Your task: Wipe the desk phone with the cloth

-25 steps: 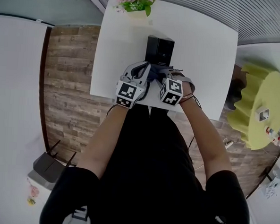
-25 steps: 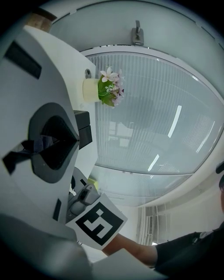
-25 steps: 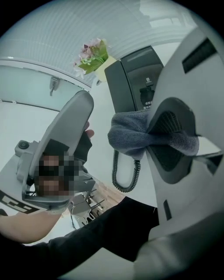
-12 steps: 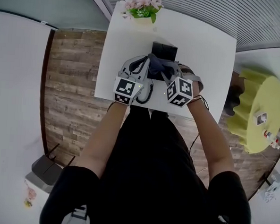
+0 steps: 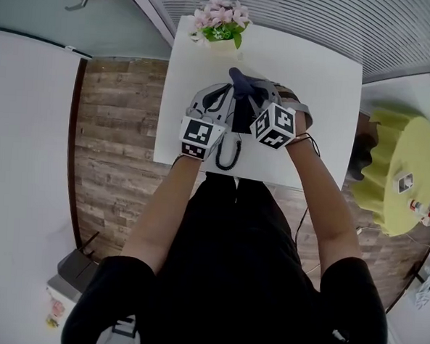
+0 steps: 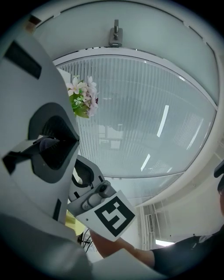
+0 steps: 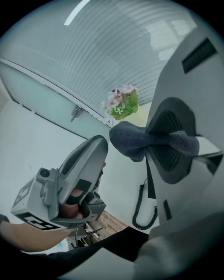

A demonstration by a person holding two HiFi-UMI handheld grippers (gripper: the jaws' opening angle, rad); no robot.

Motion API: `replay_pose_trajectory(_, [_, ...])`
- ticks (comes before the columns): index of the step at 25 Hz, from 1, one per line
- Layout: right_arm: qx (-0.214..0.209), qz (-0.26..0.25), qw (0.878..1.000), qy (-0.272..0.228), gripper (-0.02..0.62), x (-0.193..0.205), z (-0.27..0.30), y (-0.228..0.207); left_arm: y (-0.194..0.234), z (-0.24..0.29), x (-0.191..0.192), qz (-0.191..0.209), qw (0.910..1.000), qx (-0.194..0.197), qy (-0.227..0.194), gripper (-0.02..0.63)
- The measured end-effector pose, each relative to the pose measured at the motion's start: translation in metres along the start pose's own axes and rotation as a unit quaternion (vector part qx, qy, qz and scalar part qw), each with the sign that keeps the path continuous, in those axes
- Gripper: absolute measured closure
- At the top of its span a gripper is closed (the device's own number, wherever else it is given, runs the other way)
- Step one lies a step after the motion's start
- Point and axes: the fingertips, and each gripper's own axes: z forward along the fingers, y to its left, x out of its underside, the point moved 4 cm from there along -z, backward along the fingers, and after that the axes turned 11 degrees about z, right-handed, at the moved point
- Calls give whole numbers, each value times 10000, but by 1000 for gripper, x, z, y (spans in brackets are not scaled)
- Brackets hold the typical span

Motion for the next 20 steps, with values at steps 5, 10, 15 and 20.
replay_pose_trajectory(5, [-63, 121, 9997, 199, 532, 8, 30, -1, 7, 9, 17, -119, 9998, 96, 145, 597])
replay_pose_trajectory(10, [-209, 100, 9990, 374, 532, 20, 46, 9, 9, 13, 32, -209, 9994, 161, 231, 597])
replay_pose_trajectory(15, [-333, 50, 9985, 435, 534, 23, 47, 22, 6, 11, 43, -282, 9989, 178, 319, 597])
replay_pose_trajectory(20, [-494, 56, 9975, 498, 534, 29, 46, 40, -1, 7, 56, -382, 9982, 199, 428, 597])
